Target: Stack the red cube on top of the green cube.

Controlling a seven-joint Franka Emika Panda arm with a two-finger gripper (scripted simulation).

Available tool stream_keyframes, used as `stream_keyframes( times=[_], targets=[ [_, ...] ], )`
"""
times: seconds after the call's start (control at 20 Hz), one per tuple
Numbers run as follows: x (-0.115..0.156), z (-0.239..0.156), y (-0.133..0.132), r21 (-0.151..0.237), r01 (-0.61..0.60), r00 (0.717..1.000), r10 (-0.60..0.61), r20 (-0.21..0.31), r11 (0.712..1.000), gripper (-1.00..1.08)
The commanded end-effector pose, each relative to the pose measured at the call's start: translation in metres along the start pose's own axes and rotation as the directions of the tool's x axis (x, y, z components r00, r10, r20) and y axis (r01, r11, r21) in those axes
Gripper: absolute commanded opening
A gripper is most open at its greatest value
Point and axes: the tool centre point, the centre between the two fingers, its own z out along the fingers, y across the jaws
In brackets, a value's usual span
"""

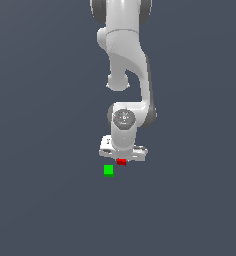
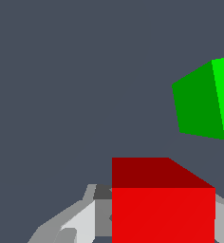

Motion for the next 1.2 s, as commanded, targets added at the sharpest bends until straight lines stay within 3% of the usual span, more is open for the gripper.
stream_keyframes(
  times=[0.0, 0.6, 1.15],
  targets=[
    [0.000, -0.012, 0.000, 0.000, 0.000, 1.000, 0.000, -0.002, 1.000, -1.00],
    [0.000, -0.082, 0.000, 0.000, 0.000, 1.000, 0.000, -0.002, 1.000, -1.00],
    [0.007, -0.079, 0.006, 0.001, 0.000, 1.000, 0.000, -0.003, 1.000, -1.00]
  ],
)
